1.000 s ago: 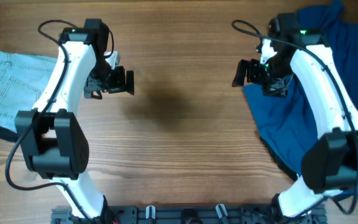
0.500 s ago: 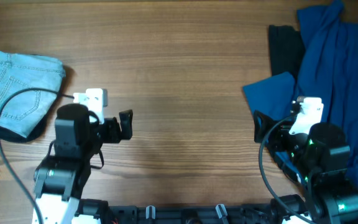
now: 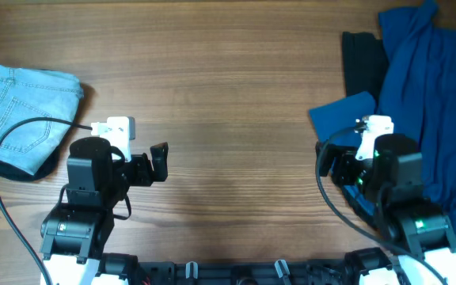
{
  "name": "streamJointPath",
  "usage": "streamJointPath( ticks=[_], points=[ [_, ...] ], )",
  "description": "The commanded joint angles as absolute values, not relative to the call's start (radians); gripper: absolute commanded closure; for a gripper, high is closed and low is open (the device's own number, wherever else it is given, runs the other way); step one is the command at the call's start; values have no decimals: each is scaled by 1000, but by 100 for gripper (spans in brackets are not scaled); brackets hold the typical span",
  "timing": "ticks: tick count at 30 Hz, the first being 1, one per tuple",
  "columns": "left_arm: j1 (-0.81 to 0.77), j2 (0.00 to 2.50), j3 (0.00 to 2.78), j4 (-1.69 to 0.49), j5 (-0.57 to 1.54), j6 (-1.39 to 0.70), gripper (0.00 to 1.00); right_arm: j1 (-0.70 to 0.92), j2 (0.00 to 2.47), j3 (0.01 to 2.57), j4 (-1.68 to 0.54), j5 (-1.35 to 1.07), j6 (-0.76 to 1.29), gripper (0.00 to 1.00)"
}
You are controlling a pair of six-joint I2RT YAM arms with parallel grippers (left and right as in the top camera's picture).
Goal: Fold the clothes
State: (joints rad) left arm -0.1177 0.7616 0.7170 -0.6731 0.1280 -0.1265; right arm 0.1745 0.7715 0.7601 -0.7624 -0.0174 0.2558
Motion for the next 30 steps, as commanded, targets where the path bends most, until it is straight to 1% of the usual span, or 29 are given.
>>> streamJointPath(
  ticks=[1, 5, 8, 10, 11, 12, 14, 15, 17, 18, 20, 22, 30],
  points=[
    [-121, 762, 707, -670, 137, -139, 0, 179, 768, 744, -763, 4, 239, 0],
    [-121, 762, 707, -670, 137, -139, 0, 167, 630, 717, -768, 6, 236, 0],
    [-121, 762, 707, -670, 137, -139, 0, 102, 469, 702, -778, 19, 233, 0],
    [-121, 762, 707, -670, 137, -139, 0, 51, 299, 641, -736, -31, 106, 0],
    [-121, 762, 707, -670, 137, -139, 0, 41, 252, 616, -713, -54, 47, 0],
    [-121, 762, 707, -670, 137, -139, 0, 17, 159, 557, -657, -120, -76, 0],
    [-121, 762, 707, -670, 137, -139, 0, 7, 65, 482, -572, -171, -197, 0],
    [-121, 762, 707, -670, 137, -139, 0, 6, 4, 375, -421, -181, -255, 0],
    [-121, 762, 707, -670, 137, -139, 0, 6, 2, 273, -255, -181, -263, 0],
    [-121, 762, 707, -670, 137, -139, 0, 6, 3, 192, -132, -181, -262, 0],
    [-121, 762, 707, -670, 137, -139, 0, 6, 3, 67, -10, -210, -258, 0],
    [-121, 762, 707, -670, 137, -139, 0, 6, 6, 2, 24, -234, -254, 0],
    [-121, 762, 707, -670, 137, -139, 0, 6, 7, 8, 15, -237, -262, 0]
  ],
)
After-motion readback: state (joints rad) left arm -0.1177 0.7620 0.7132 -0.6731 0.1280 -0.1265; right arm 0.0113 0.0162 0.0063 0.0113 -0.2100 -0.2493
